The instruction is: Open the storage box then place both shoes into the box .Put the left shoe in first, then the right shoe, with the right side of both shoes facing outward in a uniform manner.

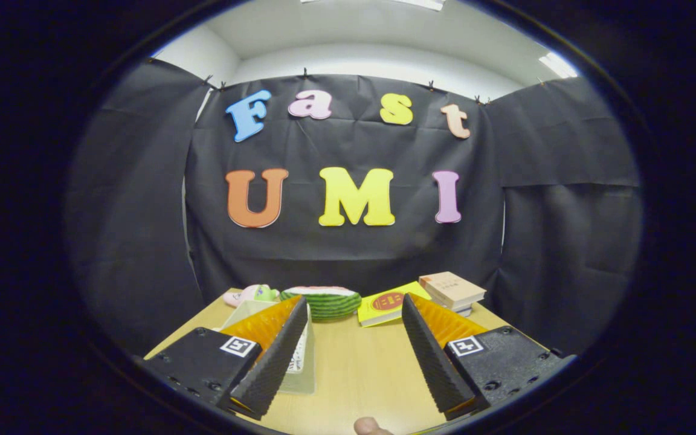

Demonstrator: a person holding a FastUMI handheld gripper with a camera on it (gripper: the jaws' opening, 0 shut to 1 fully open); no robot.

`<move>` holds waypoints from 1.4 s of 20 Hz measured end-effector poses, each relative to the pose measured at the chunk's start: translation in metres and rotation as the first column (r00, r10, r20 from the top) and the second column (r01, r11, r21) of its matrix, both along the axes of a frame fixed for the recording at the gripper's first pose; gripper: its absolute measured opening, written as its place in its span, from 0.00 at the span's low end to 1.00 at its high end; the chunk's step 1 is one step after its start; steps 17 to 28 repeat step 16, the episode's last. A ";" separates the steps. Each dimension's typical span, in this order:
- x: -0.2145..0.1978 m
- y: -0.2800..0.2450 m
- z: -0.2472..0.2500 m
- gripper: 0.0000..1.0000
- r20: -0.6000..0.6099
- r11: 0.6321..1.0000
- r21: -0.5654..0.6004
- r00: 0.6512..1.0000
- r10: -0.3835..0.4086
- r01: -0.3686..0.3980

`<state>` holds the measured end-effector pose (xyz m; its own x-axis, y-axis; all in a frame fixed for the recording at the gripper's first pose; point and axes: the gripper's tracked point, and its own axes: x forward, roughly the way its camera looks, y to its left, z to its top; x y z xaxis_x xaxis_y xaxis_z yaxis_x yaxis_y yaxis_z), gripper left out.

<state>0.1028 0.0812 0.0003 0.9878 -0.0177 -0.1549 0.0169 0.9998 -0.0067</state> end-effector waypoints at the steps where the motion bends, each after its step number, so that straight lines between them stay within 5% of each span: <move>1: -0.009 -0.007 0.001 1.00 -0.005 1.000 0.004 1.000 -0.012 0.012; 9: -0.044 -0.043 0.048 1.00 0.115 0.996 0.004 0.990 -0.085 0.085; 28: -0.051 -0.045 0.043 1.00 0.100 0.996 -0.018 0.992 -0.081 0.084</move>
